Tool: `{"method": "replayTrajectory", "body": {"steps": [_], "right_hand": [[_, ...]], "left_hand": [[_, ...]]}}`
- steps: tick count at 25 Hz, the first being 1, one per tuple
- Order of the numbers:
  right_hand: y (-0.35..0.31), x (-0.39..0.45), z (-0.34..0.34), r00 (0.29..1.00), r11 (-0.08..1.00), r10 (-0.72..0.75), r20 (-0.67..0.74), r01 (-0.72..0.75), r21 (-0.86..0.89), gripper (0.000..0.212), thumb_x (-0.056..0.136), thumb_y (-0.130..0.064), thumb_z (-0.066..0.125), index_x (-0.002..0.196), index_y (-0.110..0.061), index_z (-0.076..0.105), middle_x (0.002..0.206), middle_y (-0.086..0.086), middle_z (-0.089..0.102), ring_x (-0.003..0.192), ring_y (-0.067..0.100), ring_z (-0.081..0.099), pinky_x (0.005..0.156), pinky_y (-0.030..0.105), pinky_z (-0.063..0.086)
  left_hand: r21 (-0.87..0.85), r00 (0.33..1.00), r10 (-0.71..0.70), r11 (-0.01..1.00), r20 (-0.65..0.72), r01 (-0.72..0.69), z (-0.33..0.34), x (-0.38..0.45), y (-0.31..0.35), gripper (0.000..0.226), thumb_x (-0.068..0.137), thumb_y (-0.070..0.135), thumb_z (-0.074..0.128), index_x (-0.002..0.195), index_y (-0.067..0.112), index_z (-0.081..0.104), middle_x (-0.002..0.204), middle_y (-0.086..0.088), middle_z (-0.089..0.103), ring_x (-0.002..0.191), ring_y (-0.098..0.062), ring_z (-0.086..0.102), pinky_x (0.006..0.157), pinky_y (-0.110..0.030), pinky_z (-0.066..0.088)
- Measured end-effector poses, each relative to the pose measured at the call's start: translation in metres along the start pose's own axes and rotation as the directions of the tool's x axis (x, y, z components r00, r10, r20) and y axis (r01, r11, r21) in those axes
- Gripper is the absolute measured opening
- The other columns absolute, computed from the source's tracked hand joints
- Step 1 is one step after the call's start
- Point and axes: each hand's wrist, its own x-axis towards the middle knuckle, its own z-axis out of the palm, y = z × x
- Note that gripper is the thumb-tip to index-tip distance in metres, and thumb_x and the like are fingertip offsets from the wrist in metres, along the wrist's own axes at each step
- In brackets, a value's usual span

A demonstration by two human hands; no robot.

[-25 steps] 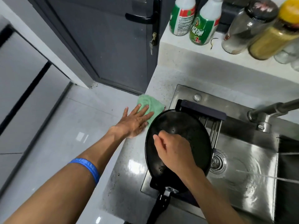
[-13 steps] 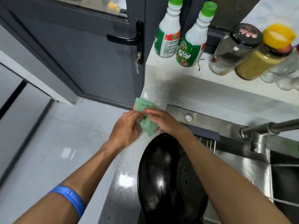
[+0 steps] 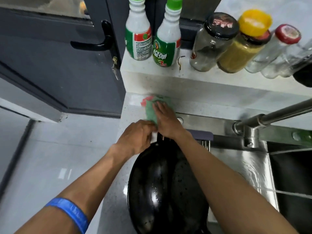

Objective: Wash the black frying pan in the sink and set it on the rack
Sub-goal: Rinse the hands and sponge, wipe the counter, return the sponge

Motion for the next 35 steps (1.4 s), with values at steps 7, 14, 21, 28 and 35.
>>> {"method": "replayTrajectory", "body": {"steps": [7,14,21,28,35], "right_hand": [[0.067,-0.044,-0.018,0.989,0.980,0.148,-0.012,-0.145,0.137,0.078,0.101,-0.029,0.051,0.158,-0.009,0.001,0.167,0.011,-0.002,0.154,0.030,-0.002,0.123,0.037,0.003],[0.097,-0.062,-0.006,0.970,0.971,0.205,-0.132,-0.185,0.150,0.076,0.097,-0.038,0.037,0.158,-0.007,0.003,0.167,0.014,0.001,0.154,0.031,0.003,0.123,0.040,0.006],[0.141,-0.097,0.005,0.848,0.866,0.494,-0.191,-0.463,0.188,0.074,0.101,-0.039,0.038,0.159,-0.017,-0.002,0.166,0.017,-0.008,0.154,0.030,-0.005,0.124,0.041,-0.001],[0.129,-0.126,0.022,0.559,0.739,0.673,-0.484,-0.500,0.451,0.026,0.099,-0.013,0.049,0.120,-0.010,0.064,0.120,0.014,0.067,0.107,0.032,0.062,0.086,0.037,0.048],[0.054,-0.231,0.031,0.521,-0.471,0.826,0.213,0.431,0.770,0.019,0.104,-0.011,0.043,0.106,-0.012,0.062,0.104,0.013,0.069,0.093,0.026,0.065,0.086,0.034,0.051]], "left_hand": [[0.210,0.977,-0.050,0.978,0.205,0.006,0.024,0.066,0.044,0.058,0.076,0.039,0.073,0.125,0.017,0.052,0.129,-0.009,0.046,0.118,-0.031,0.043,0.084,-0.041,0.044],[0.482,0.984,-0.077,0.876,0.164,-0.012,0.037,0.074,0.053,0.071,0.078,0.038,0.073,0.136,0.018,0.037,0.135,-0.007,0.037,0.118,-0.030,0.042,0.069,-0.041,0.051],[0.359,0.986,-0.095,0.933,0.137,0.040,0.035,0.072,0.049,0.066,0.071,0.032,0.081,0.126,0.020,0.047,0.130,-0.002,0.042,0.117,-0.028,0.041,0.073,-0.042,0.051],[-0.056,0.935,-0.331,0.939,0.126,0.340,0.025,0.074,0.068,0.033,0.074,0.028,0.080,0.101,0.019,0.063,0.112,-0.006,0.059,0.103,-0.026,0.056,0.081,-0.030,0.045],[-0.612,0.900,-0.402,0.759,-0.170,0.223,0.046,0.002,0.181,0.015,0.086,0.008,0.066,0.092,0.022,0.067,0.098,0.005,0.070,0.089,-0.012,0.065,0.087,-0.026,0.049]]}}
